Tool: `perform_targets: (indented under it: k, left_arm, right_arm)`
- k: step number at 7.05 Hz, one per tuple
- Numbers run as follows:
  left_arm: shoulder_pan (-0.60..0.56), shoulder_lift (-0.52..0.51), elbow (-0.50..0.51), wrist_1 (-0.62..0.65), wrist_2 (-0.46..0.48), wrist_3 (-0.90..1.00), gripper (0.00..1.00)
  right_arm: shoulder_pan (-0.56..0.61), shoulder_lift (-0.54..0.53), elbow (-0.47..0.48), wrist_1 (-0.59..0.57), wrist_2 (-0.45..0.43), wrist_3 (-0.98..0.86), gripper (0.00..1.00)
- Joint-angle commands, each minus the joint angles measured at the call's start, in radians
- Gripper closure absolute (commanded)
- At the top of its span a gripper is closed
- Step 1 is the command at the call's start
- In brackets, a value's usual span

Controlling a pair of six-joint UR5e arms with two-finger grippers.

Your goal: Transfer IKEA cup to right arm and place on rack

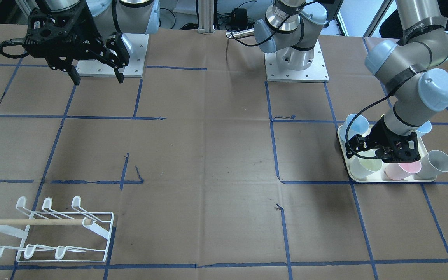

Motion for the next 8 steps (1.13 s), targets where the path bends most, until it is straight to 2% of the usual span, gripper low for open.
perform_targets:
  k: [1,2,4,6,7,8]
  left_arm:
    - [0.002,0.005,-0.008,0.008,0.004,0.008,0.01]
    - [0.002,0.007,-0.001,0.006,0.004,0.023,0.09]
    - [0.003,0.003,0.003,0.008,0.004,0.049,0.58]
    - [0.005,-0.001,0.028,0.006,0.005,0.078,0.95]
    - [0.006,0.000,0.042,0.001,0.005,0.081,1.00]
    - [0.005,0.011,0.046,-0.002,0.007,0.081,1.00]
  right_arm:
    - [0.001,0.000,0.000,-0.002,0.000,0.000,0.00]
    - [0.001,0.000,0.000,0.000,0.000,0.000,0.00]
    - [0.001,0.000,0.000,0.000,0.000,0.000,0.00]
    - [0.001,0.000,0.002,-0.005,0.002,0.002,0.00]
    - [0.001,0.000,0.002,-0.008,0.003,0.002,0.00]
    - [0.001,0.002,0.003,-0.011,0.002,0.002,0.00]
